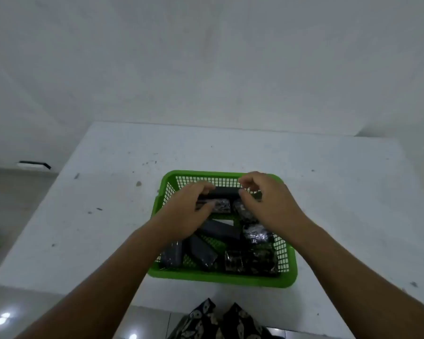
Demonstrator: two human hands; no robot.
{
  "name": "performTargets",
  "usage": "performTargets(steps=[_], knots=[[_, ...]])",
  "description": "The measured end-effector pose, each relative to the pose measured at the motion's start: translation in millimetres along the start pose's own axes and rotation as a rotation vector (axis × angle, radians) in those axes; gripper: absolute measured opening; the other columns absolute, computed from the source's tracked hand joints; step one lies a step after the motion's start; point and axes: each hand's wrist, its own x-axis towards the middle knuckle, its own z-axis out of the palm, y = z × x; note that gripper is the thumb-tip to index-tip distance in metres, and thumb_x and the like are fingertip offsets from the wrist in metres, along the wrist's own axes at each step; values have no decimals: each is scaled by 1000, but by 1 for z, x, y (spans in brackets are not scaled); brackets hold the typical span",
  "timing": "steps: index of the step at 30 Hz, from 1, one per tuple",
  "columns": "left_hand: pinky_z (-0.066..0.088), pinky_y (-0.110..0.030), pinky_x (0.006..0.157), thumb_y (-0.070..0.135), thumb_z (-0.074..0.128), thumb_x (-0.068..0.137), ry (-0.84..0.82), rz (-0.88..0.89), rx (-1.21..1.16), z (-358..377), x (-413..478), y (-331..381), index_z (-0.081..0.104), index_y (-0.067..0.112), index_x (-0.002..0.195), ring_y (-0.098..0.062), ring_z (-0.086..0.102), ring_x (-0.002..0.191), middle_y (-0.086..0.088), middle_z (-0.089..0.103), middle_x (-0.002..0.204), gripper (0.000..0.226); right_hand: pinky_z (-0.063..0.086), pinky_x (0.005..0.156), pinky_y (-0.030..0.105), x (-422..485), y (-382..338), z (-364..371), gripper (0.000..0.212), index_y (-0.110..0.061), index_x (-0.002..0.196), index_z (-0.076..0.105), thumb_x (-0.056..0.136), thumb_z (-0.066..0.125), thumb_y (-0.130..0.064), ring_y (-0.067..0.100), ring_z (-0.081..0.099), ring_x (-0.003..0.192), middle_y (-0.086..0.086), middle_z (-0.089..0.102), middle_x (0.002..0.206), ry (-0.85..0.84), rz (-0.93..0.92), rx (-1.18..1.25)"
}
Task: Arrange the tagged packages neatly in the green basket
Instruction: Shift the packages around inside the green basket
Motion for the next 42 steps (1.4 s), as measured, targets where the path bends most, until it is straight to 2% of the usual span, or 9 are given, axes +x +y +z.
performTargets(steps=[8,11,13,15,18,21,28,35,42], knots=[[36,-39,106,26,53,90,-28,-114,207,10,-14,-72,50,21,124,-23,41,122,-3,46,127,35,43,82,20,-3,32,61,24,-20,114,60,91,60,-25,8,59,98,-4,63,106,-186,175,-81],[12,-47,117,25,48,91,56,-76,427,11,-12,-91,53,21,123,-28,26,139,-1,48,134,32,44,84,23,-1,41,81,27,-19,117,58,91,59,-25,12,58,104,0,63,115,-253,216,-134],[-5,-52,115,25,44,93,59,-97,516,11,-9,-99,50,22,128,-26,12,145,1,44,142,36,45,86,28,1,44,93,29,-20,119,57,90,59,-25,16,57,106,2,60,119,-294,231,-197],[-10,-55,112,30,41,94,-3,-112,589,11,-6,-107,40,25,136,-26,2,147,2,37,148,42,47,90,34,4,46,103,31,-22,120,56,90,58,-25,20,55,109,2,57,123,-333,230,-257],[-7,-60,112,37,38,95,-80,-147,587,12,-3,-117,28,30,142,-30,0,146,1,29,153,49,48,91,41,8,49,116,33,-22,121,54,89,59,-25,23,52,113,2,54,125,-425,219,-339],[0,-60,113,39,37,94,-129,-178,543,13,-2,-124,22,32,145,-37,9,144,-1,27,154,52,48,93,42,11,52,123,40,-20,125,51,87,61,-28,28,51,115,6,53,126,-485,213,-447],[38,-46,104,31,38,89,-68,-99,444,16,-1,-137,44,23,133,-31,48,116,-4,51,135,45,47,89,44,10,53,135,52,-21,124,39,81,68,-27,33,52,112,9,52,127,-525,241,-557],[42,-41,97,22,47,90,-11,-70,399,18,-1,-136,50,18,130,-29,52,108,-5,55,130,41,45,92,46,9,54,138,58,-21,129,34,80,66,-26,33,49,115,9,49,131,-534,268,-549],[42,-41,97,24,46,91,-17,-85,410,18,-1,-135,48,19,131,-29,50,108,-5,53,131,41,45,93,44,5,52,128,61,-24,134,37,78,59,-32,31,52,112,8,52,131,-488,242,-402]])
